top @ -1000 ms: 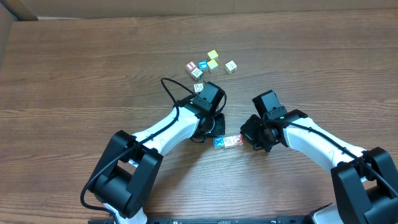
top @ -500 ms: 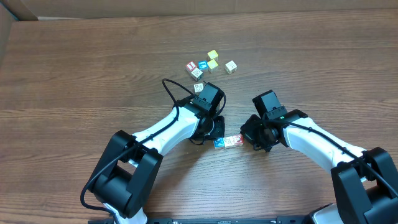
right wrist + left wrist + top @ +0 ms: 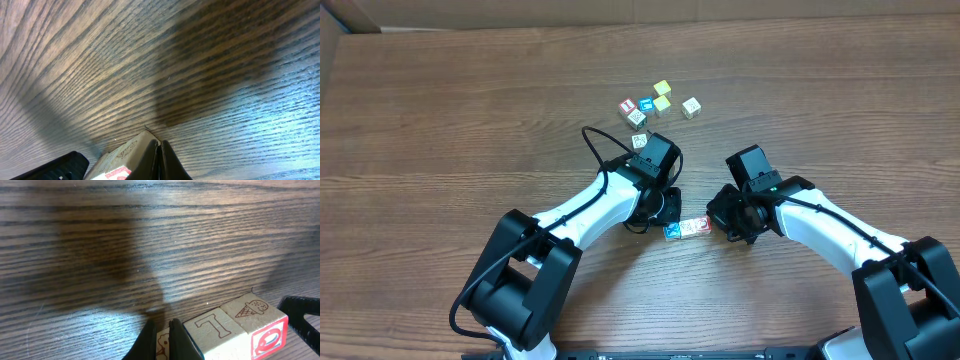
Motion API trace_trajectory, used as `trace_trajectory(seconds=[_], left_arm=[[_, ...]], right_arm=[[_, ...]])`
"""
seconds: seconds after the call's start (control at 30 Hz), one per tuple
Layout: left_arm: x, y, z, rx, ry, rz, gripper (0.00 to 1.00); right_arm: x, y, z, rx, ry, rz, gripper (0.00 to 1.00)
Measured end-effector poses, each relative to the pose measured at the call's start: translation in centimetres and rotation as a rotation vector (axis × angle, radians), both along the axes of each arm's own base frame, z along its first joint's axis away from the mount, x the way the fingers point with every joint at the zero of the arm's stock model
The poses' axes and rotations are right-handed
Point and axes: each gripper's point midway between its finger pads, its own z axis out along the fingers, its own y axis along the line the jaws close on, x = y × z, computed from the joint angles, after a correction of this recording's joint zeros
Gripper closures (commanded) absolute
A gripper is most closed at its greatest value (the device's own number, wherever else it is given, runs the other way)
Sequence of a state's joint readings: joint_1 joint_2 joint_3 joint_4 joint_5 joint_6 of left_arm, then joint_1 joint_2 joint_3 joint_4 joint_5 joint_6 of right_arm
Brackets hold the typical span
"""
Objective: Flip 3 blocks
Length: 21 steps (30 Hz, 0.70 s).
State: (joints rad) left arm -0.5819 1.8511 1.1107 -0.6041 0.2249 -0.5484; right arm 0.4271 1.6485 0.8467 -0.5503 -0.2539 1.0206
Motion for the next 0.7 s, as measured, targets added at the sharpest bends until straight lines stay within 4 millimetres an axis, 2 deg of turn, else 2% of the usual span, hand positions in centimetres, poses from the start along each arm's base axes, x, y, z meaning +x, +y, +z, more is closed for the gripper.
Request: trace_trajectory(seconds=[0.1,0.23,0.33,0.43,0.57,0.7], left_arm=[[0.2,0.1,0.0,0.006,-0.009,0.002,0.96],[1.5,1.4,0.6,0.058,-0.032,0.036,0.96],[3.4,2.7,2.2,0.086,-0.055,0.082,0.96],[4.5,3.7,4.0,0.108,-0.057,0.115,0.96],[2.8,4.9,4.2,0.161,0.012,0.124,0.96],[0.7,4.8,2.8,0.188,0.064,0.108,0.96]], right_arm=[[0.0,0.0,0.0,0.000,0.000,0.000,0.96],[0.1,-0.1,0.0,-0.007,-0.003,-0.002,0.96],[0.1,-0.2,0.0,-0.010,-0.005,-0.003,0.96],[0.1,-0.2,-0.1,-0.012,-0.005,-0.003,0.96],[0.1,-0.3,-0.1,-0.016,-0.006,-0.004,0.96],[0.0,-0.3,-0.2,-0.019,-0.002,-0.005,0.96]])
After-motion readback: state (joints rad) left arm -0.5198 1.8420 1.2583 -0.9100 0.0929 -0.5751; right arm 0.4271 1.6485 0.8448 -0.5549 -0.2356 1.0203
